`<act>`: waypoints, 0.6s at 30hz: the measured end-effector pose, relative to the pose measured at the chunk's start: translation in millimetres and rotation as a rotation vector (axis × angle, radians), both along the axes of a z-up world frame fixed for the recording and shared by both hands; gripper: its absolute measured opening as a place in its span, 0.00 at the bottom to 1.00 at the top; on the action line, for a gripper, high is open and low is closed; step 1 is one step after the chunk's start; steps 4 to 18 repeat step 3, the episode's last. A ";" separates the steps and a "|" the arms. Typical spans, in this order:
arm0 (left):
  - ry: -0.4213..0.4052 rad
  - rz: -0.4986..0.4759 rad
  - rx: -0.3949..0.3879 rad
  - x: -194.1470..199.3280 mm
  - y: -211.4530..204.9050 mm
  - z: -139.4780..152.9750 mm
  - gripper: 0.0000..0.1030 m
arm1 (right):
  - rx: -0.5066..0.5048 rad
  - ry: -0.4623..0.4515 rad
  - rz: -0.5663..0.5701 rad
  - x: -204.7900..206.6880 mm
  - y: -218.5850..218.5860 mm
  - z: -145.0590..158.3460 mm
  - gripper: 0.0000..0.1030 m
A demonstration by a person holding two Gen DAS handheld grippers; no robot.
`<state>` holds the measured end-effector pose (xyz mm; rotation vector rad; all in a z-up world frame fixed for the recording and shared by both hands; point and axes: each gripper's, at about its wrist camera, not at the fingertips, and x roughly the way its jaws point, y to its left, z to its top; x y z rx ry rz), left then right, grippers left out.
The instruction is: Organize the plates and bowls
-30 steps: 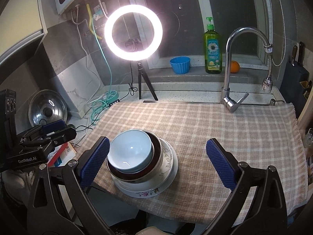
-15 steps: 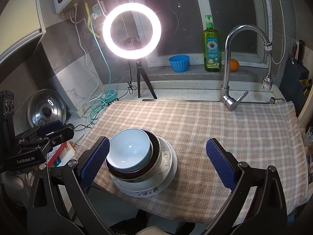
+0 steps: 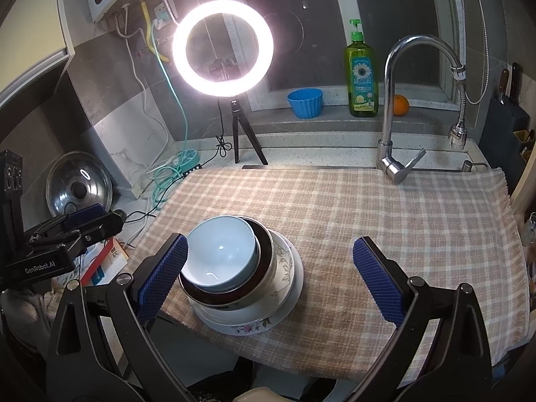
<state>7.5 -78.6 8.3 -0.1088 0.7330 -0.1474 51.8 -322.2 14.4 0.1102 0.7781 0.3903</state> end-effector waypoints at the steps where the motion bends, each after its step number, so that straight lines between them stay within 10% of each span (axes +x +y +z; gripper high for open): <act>1: -0.006 0.001 0.006 -0.2 -0.7 -0.4 0.78 | 0.000 0.005 -0.001 0.9 0.3 -1.4 0.98; 18: -0.006 0.000 0.011 1.9 -0.4 -2.0 0.78 | 0.003 0.014 -0.003 3.3 1.1 -3.7 0.98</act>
